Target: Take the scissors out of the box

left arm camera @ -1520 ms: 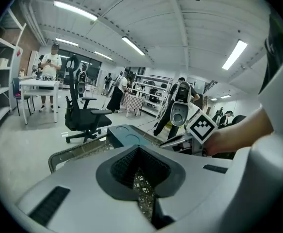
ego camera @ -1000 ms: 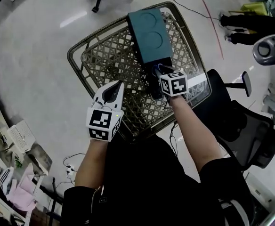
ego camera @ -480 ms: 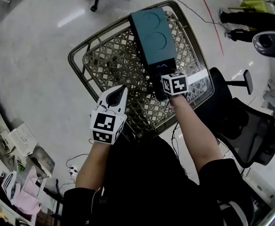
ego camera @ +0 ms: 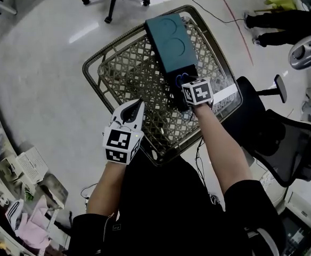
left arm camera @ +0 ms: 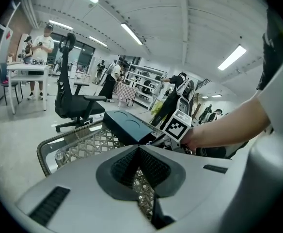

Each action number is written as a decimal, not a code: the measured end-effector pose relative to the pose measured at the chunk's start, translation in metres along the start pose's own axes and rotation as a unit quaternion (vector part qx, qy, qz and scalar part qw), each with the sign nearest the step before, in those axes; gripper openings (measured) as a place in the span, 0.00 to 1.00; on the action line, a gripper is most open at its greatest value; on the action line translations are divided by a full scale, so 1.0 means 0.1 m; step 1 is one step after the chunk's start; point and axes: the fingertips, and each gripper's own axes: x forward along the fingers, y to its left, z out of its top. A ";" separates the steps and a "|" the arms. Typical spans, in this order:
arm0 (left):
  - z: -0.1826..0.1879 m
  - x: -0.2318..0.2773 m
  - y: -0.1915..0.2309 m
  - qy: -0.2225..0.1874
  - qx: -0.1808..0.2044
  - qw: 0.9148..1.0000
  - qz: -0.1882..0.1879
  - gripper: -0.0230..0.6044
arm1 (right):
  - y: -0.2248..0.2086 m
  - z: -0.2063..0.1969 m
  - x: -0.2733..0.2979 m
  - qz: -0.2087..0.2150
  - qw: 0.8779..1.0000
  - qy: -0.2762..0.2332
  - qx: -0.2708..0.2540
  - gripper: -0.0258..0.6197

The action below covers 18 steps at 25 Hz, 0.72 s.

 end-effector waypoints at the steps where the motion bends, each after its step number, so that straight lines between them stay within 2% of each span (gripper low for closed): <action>1: 0.01 -0.03 -0.01 -0.003 0.002 1.000 0.001 0.04 | 0.02 0.01 -0.05 0.004 1.000 -0.010 -0.002 0.18; 10: 0.30 -0.28 -0.26 -0.032 0.036 0.999 0.003 0.04 | 0.08 0.29 -0.82 0.016 0.993 -0.118 0.012 0.17; 18: 0.58 -0.60 -0.74 -0.060 0.070 0.996 0.021 0.04 | 0.00 0.27 -1.69 0.029 0.976 -0.215 0.030 0.17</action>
